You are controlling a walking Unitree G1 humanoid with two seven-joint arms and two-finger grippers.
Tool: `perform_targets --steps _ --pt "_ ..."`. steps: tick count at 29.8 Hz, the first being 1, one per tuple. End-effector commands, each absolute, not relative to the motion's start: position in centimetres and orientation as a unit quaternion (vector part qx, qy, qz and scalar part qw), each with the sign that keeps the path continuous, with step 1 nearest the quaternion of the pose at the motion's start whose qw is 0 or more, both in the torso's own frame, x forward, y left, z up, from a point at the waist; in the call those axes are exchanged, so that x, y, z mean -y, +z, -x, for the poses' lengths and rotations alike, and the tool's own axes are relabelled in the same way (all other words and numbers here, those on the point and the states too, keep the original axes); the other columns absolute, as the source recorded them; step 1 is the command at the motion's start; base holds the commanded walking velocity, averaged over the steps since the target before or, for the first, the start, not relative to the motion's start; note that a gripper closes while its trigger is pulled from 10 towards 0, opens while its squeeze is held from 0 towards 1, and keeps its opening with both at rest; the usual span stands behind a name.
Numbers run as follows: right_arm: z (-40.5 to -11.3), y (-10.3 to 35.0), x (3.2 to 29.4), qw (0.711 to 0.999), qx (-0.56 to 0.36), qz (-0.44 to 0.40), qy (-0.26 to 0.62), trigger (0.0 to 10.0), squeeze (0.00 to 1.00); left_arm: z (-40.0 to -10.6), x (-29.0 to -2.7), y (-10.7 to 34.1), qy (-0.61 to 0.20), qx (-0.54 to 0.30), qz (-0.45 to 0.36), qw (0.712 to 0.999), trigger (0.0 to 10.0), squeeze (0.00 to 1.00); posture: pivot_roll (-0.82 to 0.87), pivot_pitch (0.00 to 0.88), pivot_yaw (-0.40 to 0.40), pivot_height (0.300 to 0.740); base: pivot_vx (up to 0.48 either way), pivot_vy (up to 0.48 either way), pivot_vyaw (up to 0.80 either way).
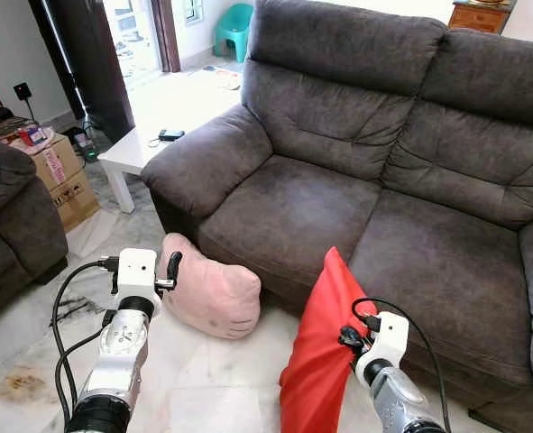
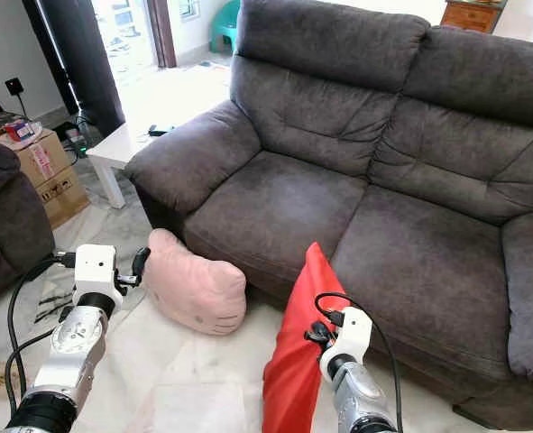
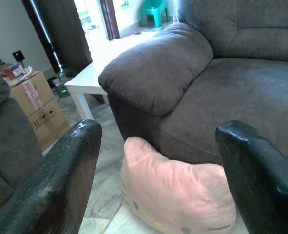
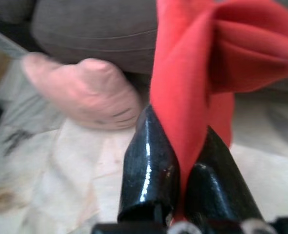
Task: Move the pillow to the sofa from floor
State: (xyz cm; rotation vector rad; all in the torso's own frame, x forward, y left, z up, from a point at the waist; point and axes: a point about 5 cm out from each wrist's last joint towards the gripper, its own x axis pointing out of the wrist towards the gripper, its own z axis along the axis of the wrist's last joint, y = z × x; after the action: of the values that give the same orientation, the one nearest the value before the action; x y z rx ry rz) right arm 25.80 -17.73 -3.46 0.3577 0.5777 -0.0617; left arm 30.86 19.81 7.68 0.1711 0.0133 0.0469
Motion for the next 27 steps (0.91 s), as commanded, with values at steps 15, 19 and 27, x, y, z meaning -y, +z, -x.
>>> perform_targets --steps 15,19,27 --pt "-25.9 -1.6 25.3 0.949 -0.247 -0.083 -0.176 10.0 0.0 -31.2 -19.5 8.2 0.014 -0.001 -0.102 0.995 10.0 0.0 0.1 0.0 -0.019 0.74 0.0 0.0 0.0" --pt "-25.5 -1.3 26.8 0.948 -0.247 -0.059 -0.19 10.0 0.0 -31.2 -19.6 8.3 0.014 -0.001 -0.102 0.995 10.0 0.0 0.09 0.0 -0.017 0.74 0.0 0.0 0.0" --pt "-24.4 -0.9 29.6 0.938 -0.257 -0.015 -0.234 10.0 0.0 -31.3 -19.4 8.3 0.009 -0.001 -0.105 0.994 10.0 0.0 0.09 0.0 -0.01 0.74 0.0 0.0 0.0"
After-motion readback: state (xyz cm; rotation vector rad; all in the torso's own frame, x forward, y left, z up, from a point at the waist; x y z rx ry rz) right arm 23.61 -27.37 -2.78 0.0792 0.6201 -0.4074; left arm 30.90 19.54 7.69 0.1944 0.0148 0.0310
